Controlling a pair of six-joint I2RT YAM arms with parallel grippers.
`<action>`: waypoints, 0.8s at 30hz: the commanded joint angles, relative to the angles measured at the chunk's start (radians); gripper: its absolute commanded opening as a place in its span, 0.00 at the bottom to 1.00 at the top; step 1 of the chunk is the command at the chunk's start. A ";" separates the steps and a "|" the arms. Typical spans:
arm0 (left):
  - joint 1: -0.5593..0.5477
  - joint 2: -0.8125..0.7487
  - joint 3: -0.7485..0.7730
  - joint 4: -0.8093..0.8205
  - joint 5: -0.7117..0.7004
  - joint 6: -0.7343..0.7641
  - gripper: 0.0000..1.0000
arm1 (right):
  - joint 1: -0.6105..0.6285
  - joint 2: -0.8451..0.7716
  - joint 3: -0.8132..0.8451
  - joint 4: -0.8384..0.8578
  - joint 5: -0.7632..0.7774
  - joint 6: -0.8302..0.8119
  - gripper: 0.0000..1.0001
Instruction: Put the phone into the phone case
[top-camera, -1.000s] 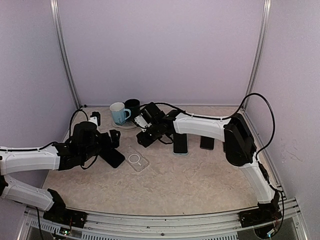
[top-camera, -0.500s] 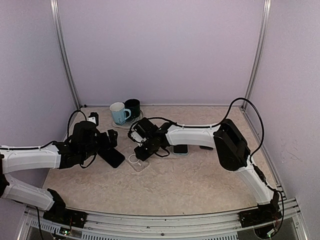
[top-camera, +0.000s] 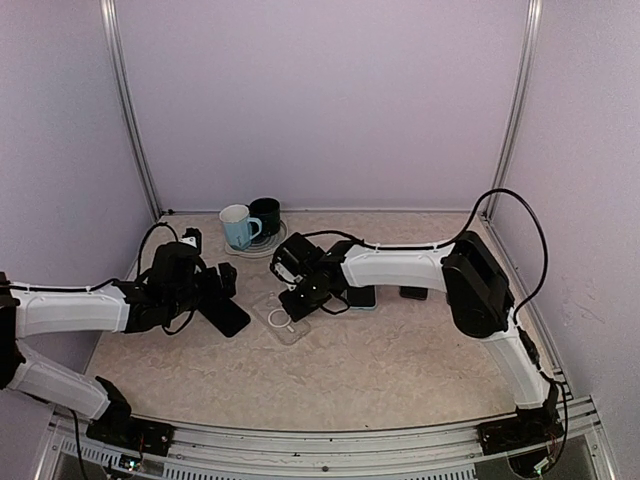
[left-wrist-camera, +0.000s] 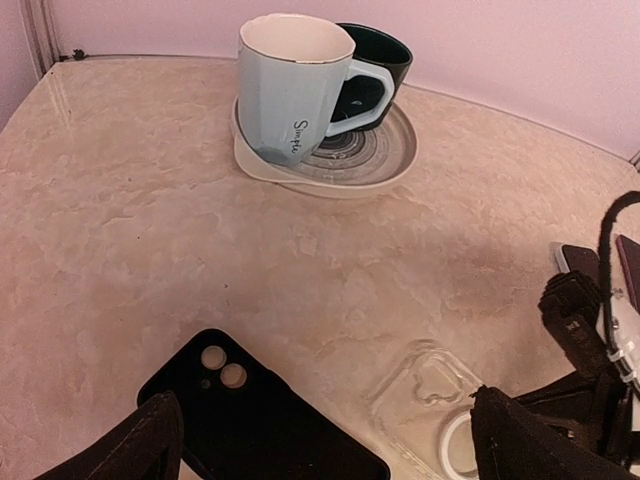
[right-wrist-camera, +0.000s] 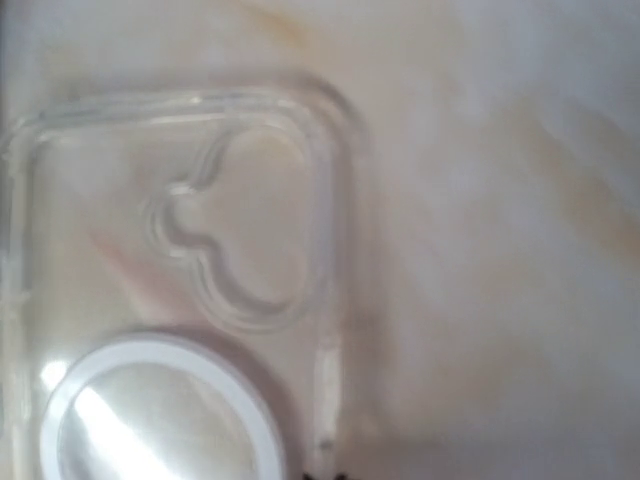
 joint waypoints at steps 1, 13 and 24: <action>0.007 -0.004 0.036 -0.002 0.009 0.031 0.99 | 0.003 -0.232 -0.166 -0.037 0.098 0.088 0.00; 0.005 -0.079 -0.003 0.028 0.015 0.023 0.99 | 0.007 -0.820 -0.998 -0.034 0.127 0.530 0.00; 0.005 -0.030 0.026 0.038 0.020 0.048 0.99 | 0.020 -0.920 -1.215 -0.023 0.142 0.739 0.00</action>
